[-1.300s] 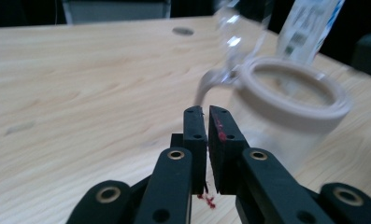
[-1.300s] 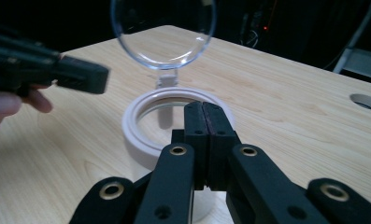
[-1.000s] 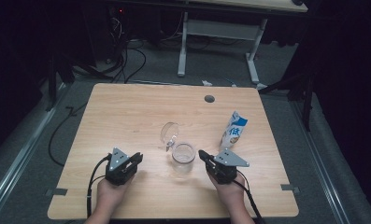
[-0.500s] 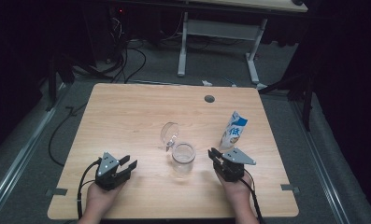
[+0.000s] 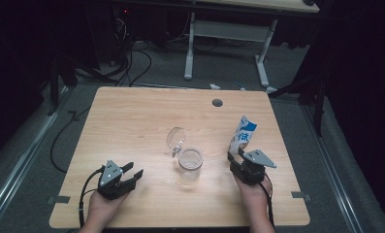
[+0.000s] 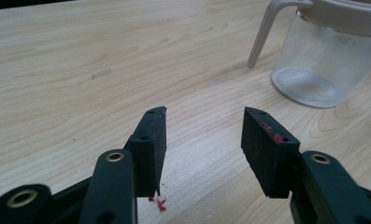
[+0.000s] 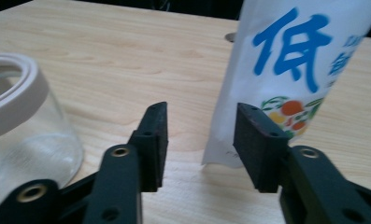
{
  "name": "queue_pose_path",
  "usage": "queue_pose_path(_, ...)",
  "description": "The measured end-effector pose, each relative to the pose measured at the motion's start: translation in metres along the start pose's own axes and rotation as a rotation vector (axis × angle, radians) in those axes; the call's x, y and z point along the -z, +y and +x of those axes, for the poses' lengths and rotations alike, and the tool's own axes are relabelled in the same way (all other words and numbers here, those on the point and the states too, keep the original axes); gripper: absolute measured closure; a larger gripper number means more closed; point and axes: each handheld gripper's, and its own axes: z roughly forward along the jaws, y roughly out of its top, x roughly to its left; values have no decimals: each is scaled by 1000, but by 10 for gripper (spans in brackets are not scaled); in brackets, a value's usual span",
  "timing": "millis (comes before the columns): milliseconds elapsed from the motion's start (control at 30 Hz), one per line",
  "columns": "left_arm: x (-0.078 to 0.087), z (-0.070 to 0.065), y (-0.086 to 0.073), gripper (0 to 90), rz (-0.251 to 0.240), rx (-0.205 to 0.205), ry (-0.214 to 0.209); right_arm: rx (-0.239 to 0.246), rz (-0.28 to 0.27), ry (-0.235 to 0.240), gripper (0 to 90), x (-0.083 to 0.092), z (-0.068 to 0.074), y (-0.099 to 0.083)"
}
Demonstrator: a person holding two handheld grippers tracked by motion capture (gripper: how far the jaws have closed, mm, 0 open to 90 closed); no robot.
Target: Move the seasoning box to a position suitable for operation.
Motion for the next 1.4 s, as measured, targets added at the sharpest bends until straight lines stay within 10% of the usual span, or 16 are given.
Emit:
queue_pose_path(233, -4, 0, -1, 511, 7, 2, -6, -59, 31, -106, 199, -18, -12, 9)
queue_pose_path(600, -2, 3, -3, 517, 2, 7, -2, -109, 79, -166, 95, -49, -23, 16)
queue_pose_path(1000, -2, 5, -4, 519, 3, 14, -1, -101, 89, -194, 353, -56, -22, 15)
queue_pose_path(1400, -3, 5, -5, 519, 5, 17, 4, 3, 53, -44, 477, -55, -7, 12)
